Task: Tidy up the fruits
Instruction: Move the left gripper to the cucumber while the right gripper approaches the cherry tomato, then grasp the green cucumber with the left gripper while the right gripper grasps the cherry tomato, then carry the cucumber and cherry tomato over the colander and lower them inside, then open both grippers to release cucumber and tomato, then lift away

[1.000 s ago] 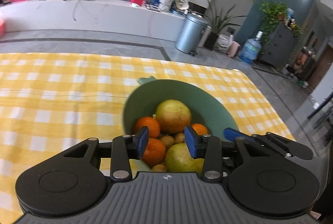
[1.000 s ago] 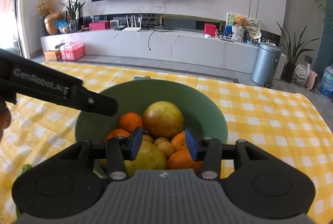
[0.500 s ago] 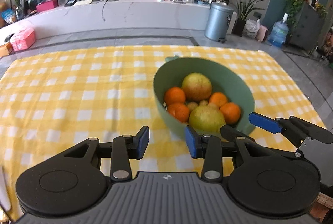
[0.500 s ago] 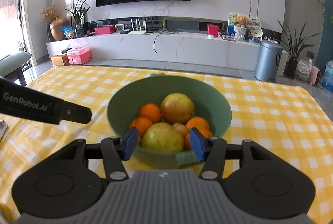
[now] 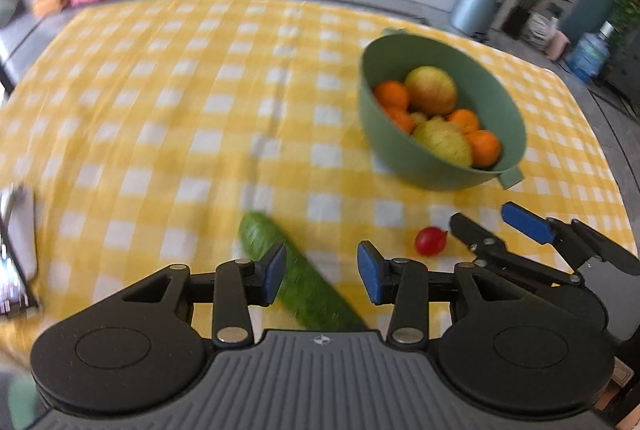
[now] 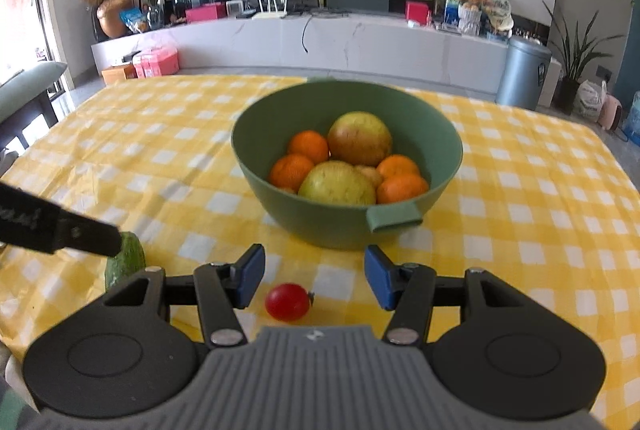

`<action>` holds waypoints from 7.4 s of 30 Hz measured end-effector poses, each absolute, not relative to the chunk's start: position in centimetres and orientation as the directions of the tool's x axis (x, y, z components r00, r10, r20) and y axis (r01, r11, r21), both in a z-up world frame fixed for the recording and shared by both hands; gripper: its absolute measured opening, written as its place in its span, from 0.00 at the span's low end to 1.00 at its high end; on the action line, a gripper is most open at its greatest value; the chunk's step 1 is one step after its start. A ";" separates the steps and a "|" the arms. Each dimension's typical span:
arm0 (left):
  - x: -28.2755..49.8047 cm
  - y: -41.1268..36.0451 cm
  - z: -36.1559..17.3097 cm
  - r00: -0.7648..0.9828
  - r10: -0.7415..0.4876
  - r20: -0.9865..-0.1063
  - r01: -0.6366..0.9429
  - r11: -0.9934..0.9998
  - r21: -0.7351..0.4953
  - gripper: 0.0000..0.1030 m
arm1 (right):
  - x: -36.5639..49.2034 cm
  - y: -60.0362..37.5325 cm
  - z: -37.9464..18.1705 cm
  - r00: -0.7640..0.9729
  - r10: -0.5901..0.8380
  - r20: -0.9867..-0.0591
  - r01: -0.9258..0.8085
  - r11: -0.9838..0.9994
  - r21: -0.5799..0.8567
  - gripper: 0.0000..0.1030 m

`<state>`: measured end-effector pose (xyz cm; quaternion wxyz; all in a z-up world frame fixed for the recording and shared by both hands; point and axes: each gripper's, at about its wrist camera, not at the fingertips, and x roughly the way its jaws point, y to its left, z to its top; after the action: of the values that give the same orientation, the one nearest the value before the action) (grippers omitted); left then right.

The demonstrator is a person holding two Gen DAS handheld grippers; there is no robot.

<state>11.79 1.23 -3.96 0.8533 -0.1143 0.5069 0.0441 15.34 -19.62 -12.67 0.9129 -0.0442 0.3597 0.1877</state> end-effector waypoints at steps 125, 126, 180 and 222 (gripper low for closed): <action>12.9 0.1 -5.5 0.675 -0.135 -0.726 -0.039 0.975 -0.218 0.43 | 13.9 -17.1 -11.8 0.692 0.354 -0.629 -0.498 0.865 -0.060 0.28; 12.9 0.1 -5.2 0.680 -0.136 -0.721 -0.038 0.975 -0.221 0.43 | 13.6 -17.3 -11.4 0.698 0.357 -0.621 -0.495 0.867 -0.058 0.28; 28.4 0.6 -8.2 0.626 -0.336 -0.704 -0.033 0.890 -0.454 0.39 | 26.6 -19.3 -13.0 0.735 0.269 -0.622 -0.344 0.939 0.000 0.29; 20.8 -3.1 -2.4 0.741 -0.233 -0.630 0.174 0.972 -0.156 0.61 | 24.0 -19.5 -12.7 0.785 0.290 -0.548 -0.327 0.945 0.031 0.64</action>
<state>20.79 -3.06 -2.40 0.9320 -0.0434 0.3429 -0.1092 23.96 -19.53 -12.74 0.9442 -0.0327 0.2843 0.1632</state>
